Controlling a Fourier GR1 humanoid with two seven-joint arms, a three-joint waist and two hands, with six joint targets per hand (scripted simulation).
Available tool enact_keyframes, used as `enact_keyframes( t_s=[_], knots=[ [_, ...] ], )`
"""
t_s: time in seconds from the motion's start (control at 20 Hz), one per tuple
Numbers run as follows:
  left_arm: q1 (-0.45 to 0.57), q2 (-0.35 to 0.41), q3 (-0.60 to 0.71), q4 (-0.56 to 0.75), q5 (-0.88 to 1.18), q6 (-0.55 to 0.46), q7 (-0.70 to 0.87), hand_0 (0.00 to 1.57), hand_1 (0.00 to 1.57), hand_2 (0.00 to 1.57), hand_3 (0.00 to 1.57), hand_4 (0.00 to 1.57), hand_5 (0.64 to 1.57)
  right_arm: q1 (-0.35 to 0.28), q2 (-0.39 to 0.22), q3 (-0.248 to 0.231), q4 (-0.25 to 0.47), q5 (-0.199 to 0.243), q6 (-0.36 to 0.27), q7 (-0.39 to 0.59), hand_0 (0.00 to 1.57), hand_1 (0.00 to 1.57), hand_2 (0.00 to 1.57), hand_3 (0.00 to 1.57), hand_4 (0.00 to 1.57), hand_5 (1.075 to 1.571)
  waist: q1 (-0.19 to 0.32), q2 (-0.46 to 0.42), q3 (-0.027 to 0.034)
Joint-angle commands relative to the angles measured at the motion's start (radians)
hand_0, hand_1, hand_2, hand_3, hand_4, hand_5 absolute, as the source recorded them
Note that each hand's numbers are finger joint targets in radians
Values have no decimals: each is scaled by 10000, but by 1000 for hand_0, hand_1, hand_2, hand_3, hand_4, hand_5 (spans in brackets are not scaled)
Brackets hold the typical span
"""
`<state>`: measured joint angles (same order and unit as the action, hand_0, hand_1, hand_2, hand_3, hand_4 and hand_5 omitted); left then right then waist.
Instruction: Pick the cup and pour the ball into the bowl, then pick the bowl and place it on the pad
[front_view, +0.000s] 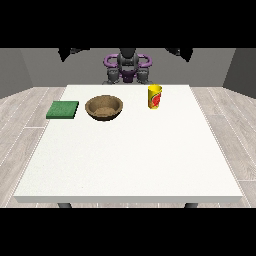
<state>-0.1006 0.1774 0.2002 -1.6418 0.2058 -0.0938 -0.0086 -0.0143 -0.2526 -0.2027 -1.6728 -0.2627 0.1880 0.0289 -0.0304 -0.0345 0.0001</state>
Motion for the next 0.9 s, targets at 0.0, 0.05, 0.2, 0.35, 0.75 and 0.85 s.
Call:
enact_keyframes(
  t_s=[0.0,0.05,0.2,0.35,0.75,0.85],
  knots=[
    [92,-188,125,1021,-279,-347,-1893,0,0,0,0,0,1529,4,422,270,199,432,64,-961,0,0,0,0,0,1570,-135,896,-4],
    [-292,-157,69,1111,-258,-343,-1837,0,0,0,0,0,1529,-356,112,-241,797,273,273,-1465,0,0,0,0,0,1570,-70,1200,-1],
    [-62,-937,-303,1997,-1263,384,-3390,0,0,0,0,0,1525,-334,112,30,586,284,528,-1358,0,0,0,0,0,1571,-453,1422,-4],
    [-150,-953,-126,3026,-1504,571,-4308,0,0,0,0,0,1523,-164,247,90,809,561,444,-1520,0,0,0,0,0,1571,-506,1392,-5],
    [-1510,-1315,-3,5977,-1849,1150,-6372,0,0,0,0,0,1530,-1061,-112,-389,1471,141,971,-1973,0,0,0,0,0,1570,-881,2212,-6],
    [-1482,-1169,-3,6507,-1918,947,-7062,0,0,0,0,0,1517,-997,-178,-466,1954,300,1184,-2533,0,0,0,0,0,1570,-731,2474,-5]
  ],
)
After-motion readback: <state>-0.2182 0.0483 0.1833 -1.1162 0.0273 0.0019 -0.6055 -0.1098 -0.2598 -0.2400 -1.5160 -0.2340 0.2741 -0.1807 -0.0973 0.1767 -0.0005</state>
